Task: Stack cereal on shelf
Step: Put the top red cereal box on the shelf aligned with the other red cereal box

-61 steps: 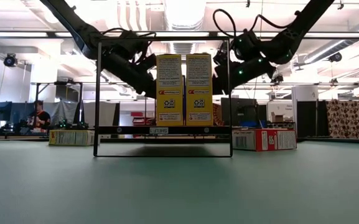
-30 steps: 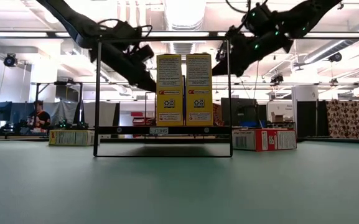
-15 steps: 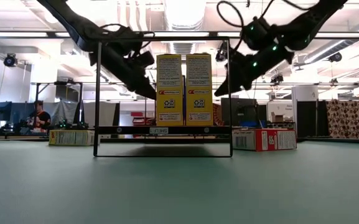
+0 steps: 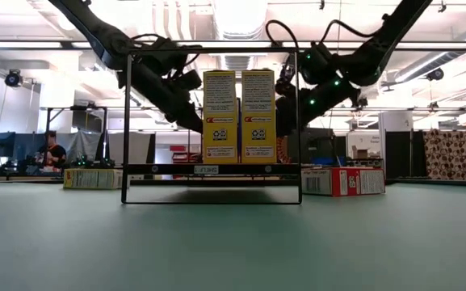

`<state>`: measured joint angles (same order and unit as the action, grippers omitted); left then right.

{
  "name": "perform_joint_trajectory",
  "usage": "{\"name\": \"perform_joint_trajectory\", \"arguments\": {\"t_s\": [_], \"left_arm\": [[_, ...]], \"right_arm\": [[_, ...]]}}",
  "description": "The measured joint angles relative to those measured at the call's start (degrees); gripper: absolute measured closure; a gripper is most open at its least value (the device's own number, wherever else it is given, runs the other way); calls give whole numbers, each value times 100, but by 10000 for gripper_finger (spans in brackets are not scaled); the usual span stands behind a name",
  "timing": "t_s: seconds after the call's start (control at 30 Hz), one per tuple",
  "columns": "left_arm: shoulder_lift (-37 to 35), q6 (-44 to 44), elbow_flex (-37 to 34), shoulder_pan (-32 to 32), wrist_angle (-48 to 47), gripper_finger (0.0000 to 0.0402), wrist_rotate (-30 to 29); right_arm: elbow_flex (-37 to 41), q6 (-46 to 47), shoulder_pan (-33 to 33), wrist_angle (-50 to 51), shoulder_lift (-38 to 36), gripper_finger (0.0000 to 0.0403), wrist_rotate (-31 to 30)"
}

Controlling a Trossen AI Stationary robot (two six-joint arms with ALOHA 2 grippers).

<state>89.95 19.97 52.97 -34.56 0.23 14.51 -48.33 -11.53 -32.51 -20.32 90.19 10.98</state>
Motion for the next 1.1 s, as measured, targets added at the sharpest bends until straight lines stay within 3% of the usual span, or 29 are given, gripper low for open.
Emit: {"name": "perform_joint_trajectory", "arguments": {"t_s": [1.1], "left_arm": [[-4, -208, 2, 29, 279, 401, 0]], "right_arm": [[-236, -158, -13, 32, 24, 365, -8]]}}
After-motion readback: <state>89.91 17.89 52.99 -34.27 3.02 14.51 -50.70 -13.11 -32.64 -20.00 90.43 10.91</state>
